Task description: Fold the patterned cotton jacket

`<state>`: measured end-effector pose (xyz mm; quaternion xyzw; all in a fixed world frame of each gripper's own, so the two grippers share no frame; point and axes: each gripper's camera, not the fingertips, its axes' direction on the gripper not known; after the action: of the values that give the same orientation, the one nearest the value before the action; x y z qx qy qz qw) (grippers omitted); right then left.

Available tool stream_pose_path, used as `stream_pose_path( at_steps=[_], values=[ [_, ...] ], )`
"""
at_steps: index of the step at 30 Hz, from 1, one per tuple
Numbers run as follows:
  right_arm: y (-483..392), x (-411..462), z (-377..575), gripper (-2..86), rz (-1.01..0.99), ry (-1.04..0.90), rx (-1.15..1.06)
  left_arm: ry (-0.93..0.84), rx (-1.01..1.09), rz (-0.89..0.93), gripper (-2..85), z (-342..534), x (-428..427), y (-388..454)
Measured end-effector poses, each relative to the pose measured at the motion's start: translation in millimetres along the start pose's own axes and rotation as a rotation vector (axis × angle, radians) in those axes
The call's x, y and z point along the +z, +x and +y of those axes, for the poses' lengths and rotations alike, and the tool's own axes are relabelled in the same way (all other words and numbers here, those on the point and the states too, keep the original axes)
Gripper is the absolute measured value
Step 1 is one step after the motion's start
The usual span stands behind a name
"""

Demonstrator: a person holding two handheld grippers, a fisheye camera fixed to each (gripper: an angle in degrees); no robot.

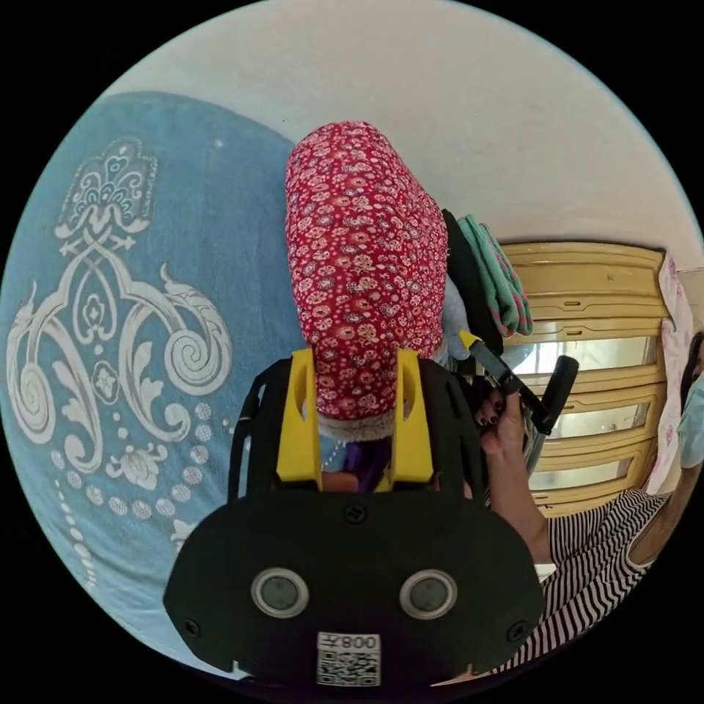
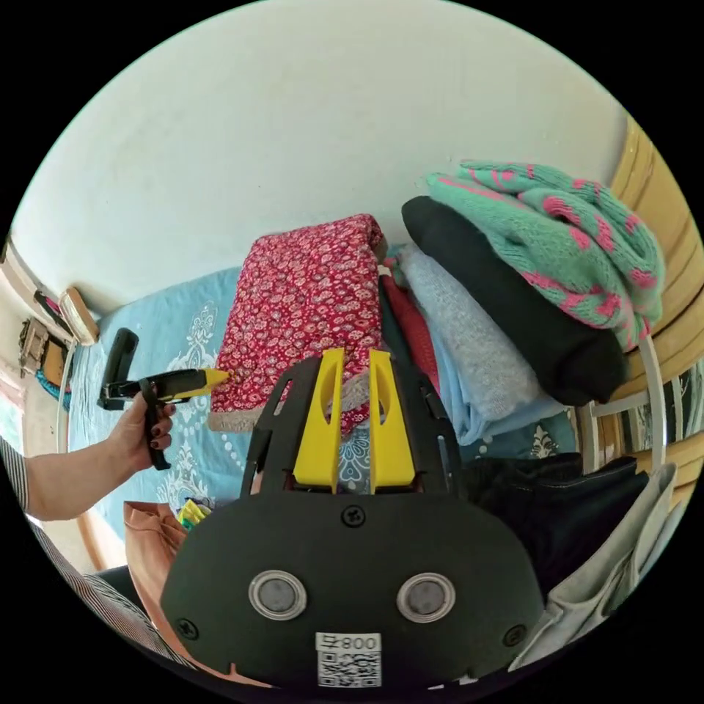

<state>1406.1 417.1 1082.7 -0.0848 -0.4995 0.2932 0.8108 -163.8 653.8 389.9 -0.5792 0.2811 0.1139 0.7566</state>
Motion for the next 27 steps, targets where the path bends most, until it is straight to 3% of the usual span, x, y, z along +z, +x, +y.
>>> stream_pose_path(
  at_steps=[2, 6, 11, 17, 22, 25, 27],
  values=[
    [-12, 11, -7, 6.4, 0.040, -0.072, -0.032, 0.032, 0.013, -0.009, 11.7, 3, -5, 14],
    [-37, 26, -16, 6.1, 0.151, -0.141, -0.091, 0.020, 0.229, -0.054, 5.3, -6, 6, 70],
    [-57, 14, -23, 5.6, 0.215, -0.120, -0.108, -0.216, 0.408, -0.314, 1.5, -26, 75, 104],
    [-60, -34, -34, 2.3, 0.049, -0.128, -0.019, -0.178, 0.377, -0.261, 0.5, -17, 62, 130],
    [-78, -121, -46, 4.3, -0.016, 0.113, 0.003, -0.214, 0.426, -0.093, 0.2, 15, 37, 156],
    [-94, -175, -68, 6.2, 0.105, 0.282, -0.017, -0.268, 0.435, -0.047, 0.1, 32, 30, 172],
    [-107, -202, -93, 6.2, 0.340, 0.347, -0.074, -0.286, 0.426, 0.002, 0.1, 38, 26, 182]
  ],
)
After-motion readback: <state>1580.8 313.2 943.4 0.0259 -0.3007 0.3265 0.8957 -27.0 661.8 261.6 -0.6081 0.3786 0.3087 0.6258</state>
